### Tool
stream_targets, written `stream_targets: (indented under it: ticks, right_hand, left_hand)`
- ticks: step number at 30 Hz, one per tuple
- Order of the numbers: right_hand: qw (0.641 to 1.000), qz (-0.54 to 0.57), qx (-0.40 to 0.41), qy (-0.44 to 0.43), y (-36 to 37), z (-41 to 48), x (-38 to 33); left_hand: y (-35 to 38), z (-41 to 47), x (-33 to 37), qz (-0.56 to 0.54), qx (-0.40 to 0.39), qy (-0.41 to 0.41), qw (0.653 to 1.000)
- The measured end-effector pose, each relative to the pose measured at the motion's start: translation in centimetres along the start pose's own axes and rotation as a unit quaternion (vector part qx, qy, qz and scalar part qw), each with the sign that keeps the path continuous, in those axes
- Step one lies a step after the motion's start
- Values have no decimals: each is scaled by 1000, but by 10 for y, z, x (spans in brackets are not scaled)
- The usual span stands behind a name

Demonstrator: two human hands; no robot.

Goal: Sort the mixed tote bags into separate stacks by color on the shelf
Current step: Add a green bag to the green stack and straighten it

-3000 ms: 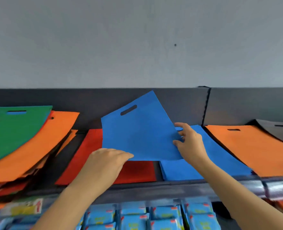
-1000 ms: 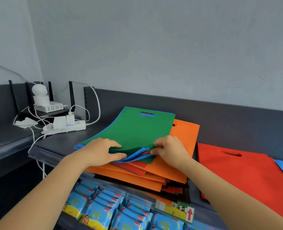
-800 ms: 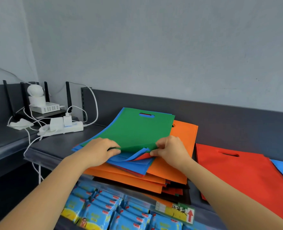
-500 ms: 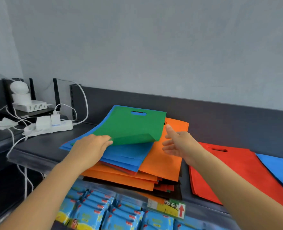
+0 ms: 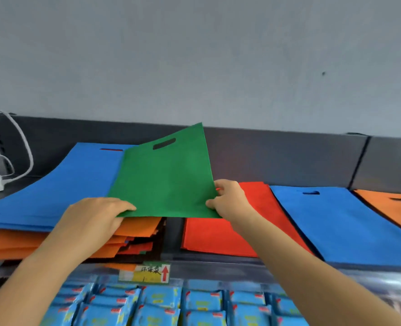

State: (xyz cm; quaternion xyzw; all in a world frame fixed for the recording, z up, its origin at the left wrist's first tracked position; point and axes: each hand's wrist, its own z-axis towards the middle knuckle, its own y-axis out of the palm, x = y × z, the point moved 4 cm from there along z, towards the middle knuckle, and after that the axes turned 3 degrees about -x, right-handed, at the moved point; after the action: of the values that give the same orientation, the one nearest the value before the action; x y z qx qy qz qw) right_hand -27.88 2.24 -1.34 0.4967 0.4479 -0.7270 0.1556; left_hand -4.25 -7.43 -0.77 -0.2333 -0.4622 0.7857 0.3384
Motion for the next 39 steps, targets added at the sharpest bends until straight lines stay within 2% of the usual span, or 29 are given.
stream_targets:
  ticks: [5,10,15,19,29,34,39]
  right_hand:
    - [995,-50,88,-19,-91,-34,55]
    - [987,-57,151,2,-223,-76,130]
    - [974,-56,219,29,-345,-126,201]
    - [962,-51,260,59,-421,-160,247]
    - [926,-38,363,94,-567,-184,337]
    - [913,-71,387,105,-633,-166,372]
    - [897,-86,417,121,-704,-150,409]
  left_hand:
    - [5,19,101,-27,46,87,995]
    - [11,34,247,-65,93,186,976]
    - [10,40,395,-88,104,269,953]
    - [15,49,487,-112,95,315,938]
    - [14,113,661,-148,92,438,882]
    - [25,162,728,-138,41,493,858]
    - [38,206,807,-133,52,561,815]
